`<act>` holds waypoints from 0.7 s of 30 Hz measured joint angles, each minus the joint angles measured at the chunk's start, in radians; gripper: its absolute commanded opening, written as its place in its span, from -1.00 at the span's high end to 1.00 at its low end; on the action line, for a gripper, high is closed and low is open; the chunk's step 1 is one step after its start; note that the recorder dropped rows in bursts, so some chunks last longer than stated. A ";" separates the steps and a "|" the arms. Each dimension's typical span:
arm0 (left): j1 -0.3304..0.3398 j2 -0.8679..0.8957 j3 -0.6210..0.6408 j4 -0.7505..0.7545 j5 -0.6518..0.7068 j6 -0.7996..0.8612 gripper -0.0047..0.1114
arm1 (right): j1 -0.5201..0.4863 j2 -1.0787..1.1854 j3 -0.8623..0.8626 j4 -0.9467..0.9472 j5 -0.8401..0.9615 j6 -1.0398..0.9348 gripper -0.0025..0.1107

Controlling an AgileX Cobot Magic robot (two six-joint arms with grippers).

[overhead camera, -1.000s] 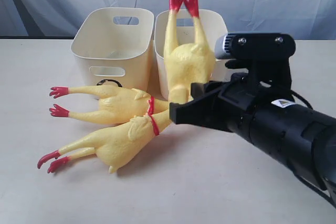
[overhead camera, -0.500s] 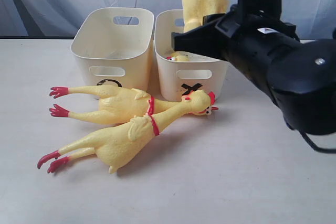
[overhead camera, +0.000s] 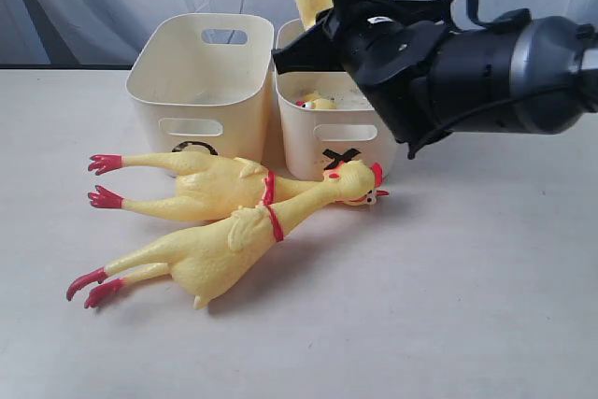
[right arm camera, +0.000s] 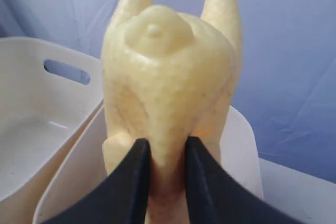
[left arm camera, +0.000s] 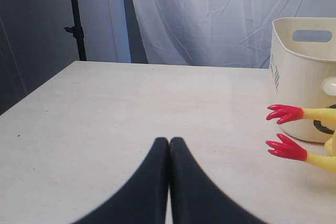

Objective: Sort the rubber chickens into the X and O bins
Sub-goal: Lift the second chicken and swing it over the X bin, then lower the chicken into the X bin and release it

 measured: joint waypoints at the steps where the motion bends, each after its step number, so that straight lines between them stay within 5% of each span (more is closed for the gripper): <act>1: 0.000 0.000 0.000 0.000 0.000 0.000 0.92 | 0.000 0.016 -0.011 0.022 0.000 -0.051 0.97; 8: 0.000 0.000 0.000 0.000 0.000 0.000 0.92 | 0.000 0.063 -0.035 0.204 -0.045 -0.307 0.97; 21: 0.000 0.000 0.000 0.000 0.000 0.000 0.92 | -0.002 0.074 -0.039 0.310 -0.085 -0.434 0.97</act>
